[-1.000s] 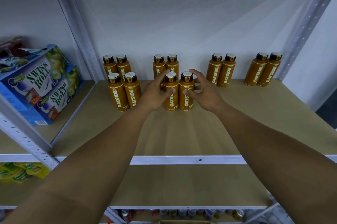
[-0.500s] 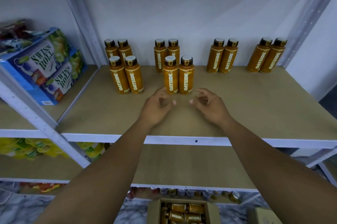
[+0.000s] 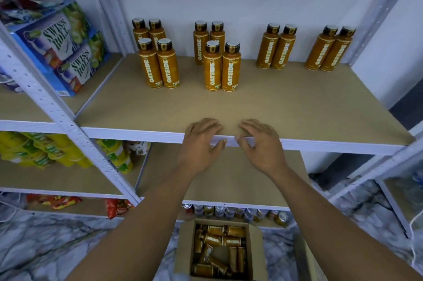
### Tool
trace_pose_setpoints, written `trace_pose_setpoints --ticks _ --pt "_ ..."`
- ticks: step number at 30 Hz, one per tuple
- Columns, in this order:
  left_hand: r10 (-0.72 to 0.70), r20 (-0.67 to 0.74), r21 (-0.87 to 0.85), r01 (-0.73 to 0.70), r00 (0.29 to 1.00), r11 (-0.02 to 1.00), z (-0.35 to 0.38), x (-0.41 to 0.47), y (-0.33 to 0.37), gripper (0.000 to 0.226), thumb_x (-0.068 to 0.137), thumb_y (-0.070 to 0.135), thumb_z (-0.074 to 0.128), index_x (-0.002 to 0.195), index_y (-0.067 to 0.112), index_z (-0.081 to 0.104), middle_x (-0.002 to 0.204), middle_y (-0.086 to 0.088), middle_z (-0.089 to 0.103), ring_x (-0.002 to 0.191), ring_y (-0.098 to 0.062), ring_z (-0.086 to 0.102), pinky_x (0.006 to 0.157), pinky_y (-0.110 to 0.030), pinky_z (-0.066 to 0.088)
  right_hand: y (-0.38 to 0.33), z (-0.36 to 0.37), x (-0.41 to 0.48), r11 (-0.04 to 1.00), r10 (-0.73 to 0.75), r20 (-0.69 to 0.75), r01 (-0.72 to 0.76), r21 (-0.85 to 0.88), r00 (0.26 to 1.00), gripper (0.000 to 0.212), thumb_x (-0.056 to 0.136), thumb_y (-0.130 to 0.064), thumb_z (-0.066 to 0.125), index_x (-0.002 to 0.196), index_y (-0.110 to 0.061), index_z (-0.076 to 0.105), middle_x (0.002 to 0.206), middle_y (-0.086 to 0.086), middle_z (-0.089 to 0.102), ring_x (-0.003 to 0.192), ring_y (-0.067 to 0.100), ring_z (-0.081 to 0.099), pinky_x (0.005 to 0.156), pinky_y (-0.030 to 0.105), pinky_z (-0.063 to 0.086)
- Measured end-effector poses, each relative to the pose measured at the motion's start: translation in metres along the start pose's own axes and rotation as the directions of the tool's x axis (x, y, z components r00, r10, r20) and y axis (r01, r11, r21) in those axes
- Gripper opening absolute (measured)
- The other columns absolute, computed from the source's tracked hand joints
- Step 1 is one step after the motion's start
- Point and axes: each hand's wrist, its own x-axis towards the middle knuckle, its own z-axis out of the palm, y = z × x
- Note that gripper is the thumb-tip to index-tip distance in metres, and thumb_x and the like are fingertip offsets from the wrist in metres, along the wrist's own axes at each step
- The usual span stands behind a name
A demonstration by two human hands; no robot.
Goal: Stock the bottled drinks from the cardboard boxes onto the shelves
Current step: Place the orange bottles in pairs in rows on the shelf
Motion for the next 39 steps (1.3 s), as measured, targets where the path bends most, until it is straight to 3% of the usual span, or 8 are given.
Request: trace_pose_setpoints --ticks 5,8,13,20,25,31,34,39 --pt "0.172 0.046 -0.075 -0.168 0.984 0.983 -0.006 -0.032 -0.017 0.042 0.091 0.035 0.065 0.127 0.014 0.069 0.148 -0.009 0.054 0.145 -0.024 0.038 0.121 -0.05 0.023 -0.022 0.013 -0.049 0.998 0.063 -0.045 -0.062 0.011 0.997 0.049 0.094 -0.034 0.064 0.138 -0.013 0.061 0.153 0.004 0.049 0.149 0.023 0.033 0.119 0.041 0.028" --pt "0.243 0.051 -0.204 -0.228 0.969 0.952 -0.012 -0.056 -0.028 0.036 0.095 0.034 0.062 0.122 0.012 0.072 0.142 -0.008 0.06 0.142 -0.025 0.042 0.121 -0.035 0.029 -0.043 0.029 -0.08 0.987 0.158 -0.088 -0.157 0.011 0.984 0.039 0.092 -0.024 0.073 0.128 -0.011 0.068 0.146 0.008 0.057 0.139 0.026 0.048 0.109 0.036 0.042" --pt "0.073 0.158 -0.326 -0.018 0.985 0.945 -0.011 -0.099 -0.042 0.027 0.095 0.025 0.069 0.118 0.012 0.074 0.119 -0.005 0.073 0.109 -0.018 0.065 0.098 -0.028 0.048 -0.061 0.051 -0.133 0.929 0.358 0.023 -0.359 0.093 0.933 0.03 0.096 -0.032 0.07 0.121 -0.016 0.073 0.113 0.0 0.075 0.096 0.019 0.07 0.086 0.031 0.053" --pt "-0.199 0.347 -0.376 0.33 0.917 0.866 0.053 -0.174 -0.069 0.026 0.095 0.025 0.067 0.116 0.012 0.074 0.101 0.002 0.075 0.092 -0.012 0.069 0.089 -0.029 0.055 -0.014 0.097 -0.192 0.794 0.527 0.191 -0.56 0.236 0.828 0.02 0.093 -0.034 0.07 0.107 -0.021 0.073 0.082 -0.015 0.071 0.082 0.006 0.069 0.083 0.027 0.055" --pt "-0.4 0.49 -0.297 0.58 0.774 0.759 0.118 -0.243 -0.08 0.024 0.099 0.009 0.066 0.122 0.007 0.07 0.094 0.002 0.07 0.083 0.011 0.06 0.079 -0.008 0.045 0.05 0.148 -0.242 0.728 0.572 0.374 -0.662 0.177 0.73 0.014 0.095 -0.036 0.069 0.109 -0.033 0.07 0.088 -0.023 0.068 0.089 0.004 0.067 0.088 0.035 0.056" --pt "-0.608 0.567 -0.143 0.794 0.555 0.591 0.241 -0.34 -0.121 0.025 0.098 0.03 0.067 0.12 0.018 0.071 0.088 0.017 0.068 0.085 0.007 0.065 0.08 -0.01 0.051 0.136 0.233 -0.325 0.684 0.596 0.536 -0.727 0.052 0.599 0.024 0.097 -0.039 0.064 0.117 -0.028 0.071 0.099 -0.017 0.068 0.09 -0.006 0.061 0.078 0.003 0.04" --pt "-0.626 0.585 -0.12 0.819 0.515 0.562 0.311 -0.382 -0.153 0.024 0.097 0.024 0.069 0.119 0.017 0.07 0.091 0.016 0.071 0.087 0.013 0.063 0.076 -0.002 0.045 0.181 0.292 -0.368 0.662 0.617 0.552 -0.749 0.021 0.561 0.025 0.096 -0.037 0.066 0.116 -0.025 0.072 0.095 -0.017 0.068 0.091 -0.001 0.065 0.081 0.008 0.045" --pt "-0.617 0.609 -0.095 0.818 0.499 0.568 0.436 -0.429 -0.224 0.035 0.096 0.031 0.07 0.129 0.021 0.066 0.108 0.009 0.074 0.103 -0.003 0.067 0.09 -0.024 0.057 0.257 0.41 -0.422 0.665 0.626 0.544 -0.747 0.001 0.558 0.026 0.097 -0.036 0.066 0.115 -0.02 0.073 0.104 -0.011 0.072 0.098 -0.003 0.063 0.077 0.002 0.04"
